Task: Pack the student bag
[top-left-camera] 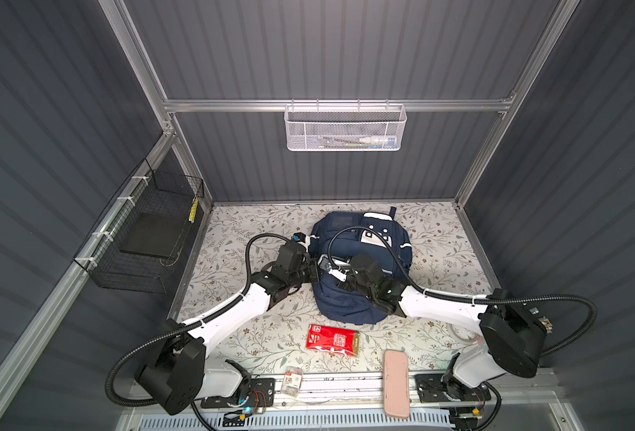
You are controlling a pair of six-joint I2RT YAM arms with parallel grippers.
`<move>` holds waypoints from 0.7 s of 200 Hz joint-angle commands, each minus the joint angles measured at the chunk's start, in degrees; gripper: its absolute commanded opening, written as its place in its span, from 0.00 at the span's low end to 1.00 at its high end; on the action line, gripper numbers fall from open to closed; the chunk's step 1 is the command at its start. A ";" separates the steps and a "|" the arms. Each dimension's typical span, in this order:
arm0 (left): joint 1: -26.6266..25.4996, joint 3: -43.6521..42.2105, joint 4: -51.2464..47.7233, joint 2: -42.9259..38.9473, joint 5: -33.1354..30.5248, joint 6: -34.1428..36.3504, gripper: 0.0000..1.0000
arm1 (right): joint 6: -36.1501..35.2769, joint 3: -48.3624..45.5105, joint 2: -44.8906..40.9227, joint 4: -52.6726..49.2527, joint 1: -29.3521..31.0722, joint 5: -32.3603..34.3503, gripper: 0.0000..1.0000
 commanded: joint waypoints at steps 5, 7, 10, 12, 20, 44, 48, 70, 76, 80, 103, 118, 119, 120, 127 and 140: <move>4.15 6.35 -5.46 -0.28 -0.19 0.79 0.00 | -5.08 -4.17 -3.47 0.59 -3.46 -12.41 0.00; 4.64 6.52 -4.85 -0.24 0.29 0.70 0.00 | -5.41 -4.46 -3.88 0.35 -3.94 -14.18 0.00; 5.27 6.70 -3.96 -0.06 0.90 0.55 0.00 | -5.76 -4.91 -4.38 -0.22 -4.87 -17.29 0.00; 5.63 6.82 -3.23 0.02 1.22 0.57 0.00 | -6.15 -5.08 -4.81 -0.68 -5.50 -19.20 0.00; 7.13 7.66 -1.67 1.12 1.66 1.74 0.00 | -8.07 -5.40 -6.43 -3.34 -8.53 -28.36 0.00; 10.94 10.49 2.87 7.22 3.33 6.03 0.00 | -10.50 -2.36 -10.02 -13.24 -14.68 -43.68 0.00; 11.20 10.97 3.92 8.25 3.66 6.75 0.00 | -11.00 -1.63 -10.25 -15.08 -15.27 -44.27 0.00; 11.36 13.58 7.29 13.82 2.91 9.33 0.00 | -13.10 -0.19 -10.86 -20.41 -17.34 -44.09 0.00; 11.40 13.91 8.51 14.99 2.38 9.55 0.00 | -13.83 -0.20 -10.86 -21.08 -17.80 -43.91 0.00; 11.59 14.15 8.97 15.73 1.96 9.64 0.00 | -14.24 -0.06 -10.76 -21.41 -17.80 -43.68 0.00; 12.64 17.44 8.35 19.66 -2.25 11.29 0.00 | -15.32 0.34 -10.38 -22.33 -17.87 -42.82 0.00; 13.42 17.55 10.55 20.72 -1.67 10.38 0.00 | -15.56 0.51 -10.16 -22.21 -17.85 -42.94 0.00; 13.42 17.52 10.68 20.75 -1.73 10.37 0.00 | -15.55 0.52 -10.18 -22.23 -17.87 -42.96 0.00; 13.42 17.56 10.79 20.77 -1.76 10.37 0.00 | -15.54 0.56 -10.15 -22.24 -17.88 -42.93 0.00; 13.42 17.59 11.28 21.07 -1.06 10.28 0.00 | -15.56 0.67 -10.13 -22.24 -17.84 -42.78 0.00; 13.42 17.63 11.53 21.22 0.80 10.58 0.06 | -15.55 0.78 -9.85 -21.98 -17.89 -41.27 0.00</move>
